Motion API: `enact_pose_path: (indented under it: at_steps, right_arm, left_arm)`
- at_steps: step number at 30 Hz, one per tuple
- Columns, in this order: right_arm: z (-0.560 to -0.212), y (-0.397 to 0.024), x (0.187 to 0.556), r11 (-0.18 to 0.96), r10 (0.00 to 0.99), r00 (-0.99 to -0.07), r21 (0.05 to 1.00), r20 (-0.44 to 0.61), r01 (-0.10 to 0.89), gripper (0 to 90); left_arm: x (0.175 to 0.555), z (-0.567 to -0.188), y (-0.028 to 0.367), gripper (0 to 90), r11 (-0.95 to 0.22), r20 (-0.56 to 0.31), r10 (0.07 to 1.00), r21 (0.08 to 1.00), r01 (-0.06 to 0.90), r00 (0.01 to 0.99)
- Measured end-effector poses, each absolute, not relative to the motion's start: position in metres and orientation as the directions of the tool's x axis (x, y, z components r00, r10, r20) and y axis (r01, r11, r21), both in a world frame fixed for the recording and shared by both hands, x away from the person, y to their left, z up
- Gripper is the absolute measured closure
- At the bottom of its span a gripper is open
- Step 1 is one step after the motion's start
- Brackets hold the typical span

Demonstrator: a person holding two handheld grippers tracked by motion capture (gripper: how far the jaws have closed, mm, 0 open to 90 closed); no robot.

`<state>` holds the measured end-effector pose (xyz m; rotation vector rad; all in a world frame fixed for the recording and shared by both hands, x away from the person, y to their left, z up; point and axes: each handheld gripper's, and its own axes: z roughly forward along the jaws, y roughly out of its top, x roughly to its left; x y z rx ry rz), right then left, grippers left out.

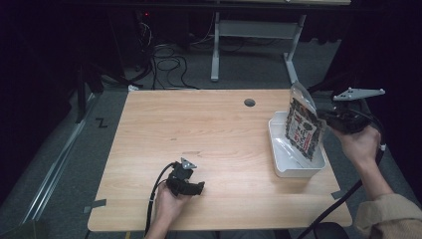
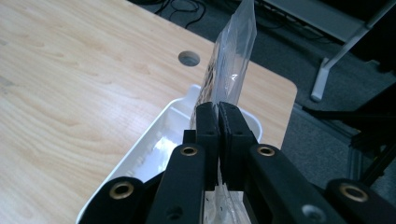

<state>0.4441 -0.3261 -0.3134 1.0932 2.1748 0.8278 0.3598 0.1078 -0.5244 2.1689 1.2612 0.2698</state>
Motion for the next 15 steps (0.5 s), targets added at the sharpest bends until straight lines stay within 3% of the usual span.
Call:
enact_pose_path:
  at_steps: [15]
  right_arm:
    - [-0.328,-0.353,0.436,0.426,0.858,-0.495,0.729,-0.137,0.536,73.6]
  left_arm:
    - [0.36,-0.526,0.107,31.5,-0.36,-0.127,0.841,0.593,0.72,0.526]
